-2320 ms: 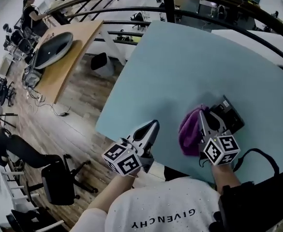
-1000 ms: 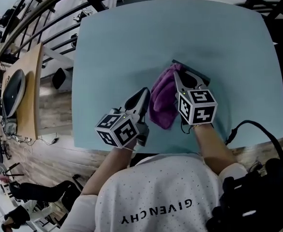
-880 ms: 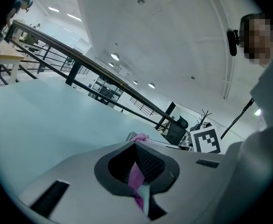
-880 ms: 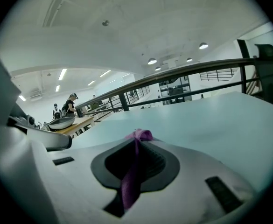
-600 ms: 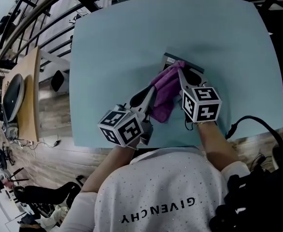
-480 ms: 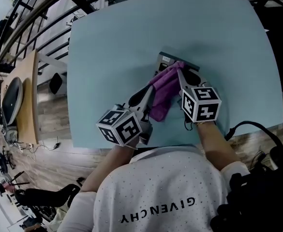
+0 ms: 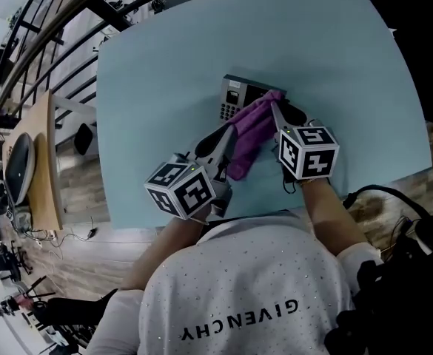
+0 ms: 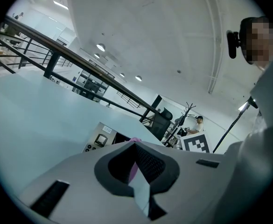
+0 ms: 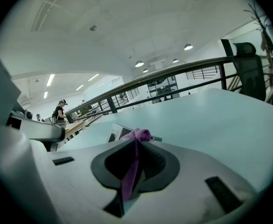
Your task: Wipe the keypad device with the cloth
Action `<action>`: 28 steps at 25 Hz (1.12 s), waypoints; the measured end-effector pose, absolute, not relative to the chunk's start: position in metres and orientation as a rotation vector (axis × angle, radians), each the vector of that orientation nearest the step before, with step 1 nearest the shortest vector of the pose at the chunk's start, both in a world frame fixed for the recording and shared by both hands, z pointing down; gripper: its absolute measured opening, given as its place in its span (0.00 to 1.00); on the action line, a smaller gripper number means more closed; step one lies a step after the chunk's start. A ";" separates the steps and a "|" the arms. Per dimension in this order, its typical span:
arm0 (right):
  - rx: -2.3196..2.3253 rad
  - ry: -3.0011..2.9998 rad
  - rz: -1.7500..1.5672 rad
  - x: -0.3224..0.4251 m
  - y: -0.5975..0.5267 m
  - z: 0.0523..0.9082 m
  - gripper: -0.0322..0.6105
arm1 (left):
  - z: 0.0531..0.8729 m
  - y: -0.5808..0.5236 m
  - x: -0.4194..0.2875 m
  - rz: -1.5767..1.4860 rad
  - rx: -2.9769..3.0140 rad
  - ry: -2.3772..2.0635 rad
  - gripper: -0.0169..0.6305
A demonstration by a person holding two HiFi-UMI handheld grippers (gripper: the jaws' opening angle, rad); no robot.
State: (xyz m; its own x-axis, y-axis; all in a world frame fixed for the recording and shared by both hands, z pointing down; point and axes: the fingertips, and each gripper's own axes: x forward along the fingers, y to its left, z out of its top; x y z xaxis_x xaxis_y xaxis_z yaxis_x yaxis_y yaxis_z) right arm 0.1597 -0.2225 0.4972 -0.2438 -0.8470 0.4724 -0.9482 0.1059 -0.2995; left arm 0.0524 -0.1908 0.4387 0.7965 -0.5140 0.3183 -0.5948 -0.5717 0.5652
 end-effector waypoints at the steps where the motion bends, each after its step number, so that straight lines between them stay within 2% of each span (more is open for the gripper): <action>1: 1.812 -2.190 0.823 0.162 -0.221 0.498 0.09 | 0.438 -0.190 0.053 0.151 2.304 -0.817 0.03; 16: 1.874 -2.068 0.792 0.184 -0.206 0.501 0.09 | 0.437 -0.183 0.035 0.097 2.252 -0.853 0.03; 28: 1.629 -2.362 0.734 0.089 -0.239 0.484 0.09 | 0.434 -0.188 -0.016 0.042 2.203 -0.987 0.03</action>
State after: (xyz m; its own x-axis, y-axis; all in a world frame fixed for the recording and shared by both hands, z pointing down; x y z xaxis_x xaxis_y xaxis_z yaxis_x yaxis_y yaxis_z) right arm 0.0890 -0.2393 0.4845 -0.3836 -0.8261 0.4128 -0.9146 0.2779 -0.2938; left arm -0.0159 -0.1882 0.4335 0.7073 -0.6403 0.2995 -0.6635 -0.4550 0.5940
